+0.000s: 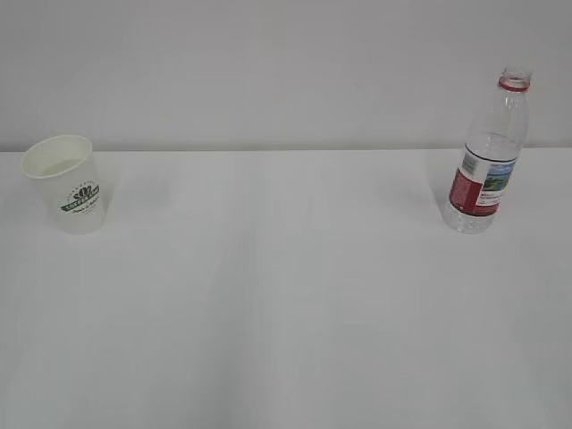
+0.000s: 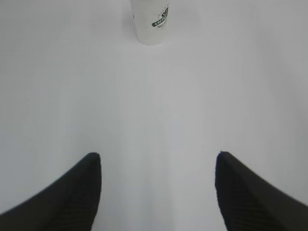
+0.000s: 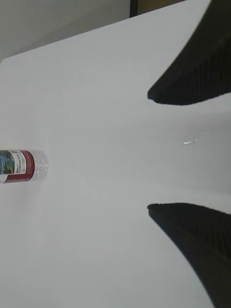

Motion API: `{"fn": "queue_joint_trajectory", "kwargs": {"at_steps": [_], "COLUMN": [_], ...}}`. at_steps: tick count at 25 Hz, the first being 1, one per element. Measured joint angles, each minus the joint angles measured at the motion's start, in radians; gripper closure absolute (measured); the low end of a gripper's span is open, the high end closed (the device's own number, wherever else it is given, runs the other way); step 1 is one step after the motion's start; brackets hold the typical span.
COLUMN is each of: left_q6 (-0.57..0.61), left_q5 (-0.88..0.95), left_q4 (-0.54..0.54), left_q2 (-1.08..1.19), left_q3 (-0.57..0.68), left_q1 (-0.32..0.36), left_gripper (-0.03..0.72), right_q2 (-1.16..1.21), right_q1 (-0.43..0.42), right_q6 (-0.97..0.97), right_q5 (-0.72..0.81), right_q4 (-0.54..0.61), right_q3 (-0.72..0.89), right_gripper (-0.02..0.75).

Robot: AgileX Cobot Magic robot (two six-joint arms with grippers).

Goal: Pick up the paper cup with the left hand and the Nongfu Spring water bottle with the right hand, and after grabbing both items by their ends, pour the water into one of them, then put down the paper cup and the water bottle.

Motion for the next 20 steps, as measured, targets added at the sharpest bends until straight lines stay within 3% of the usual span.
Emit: {"fn": "queue_joint_trajectory", "kwargs": {"at_steps": [20], "left_q6": [0.002], "left_q5": [-0.006], "left_q4": [-0.002], "left_q2": [0.0], "left_q3": [0.002], "left_q1": [0.0], "left_gripper": [0.192], "right_q2": [-0.033], "right_q1": [0.0], "right_q6": [0.003], "right_q5": [-0.004], "right_q4": [-0.004], "right_q3": [0.004], "right_gripper": [0.255]}}
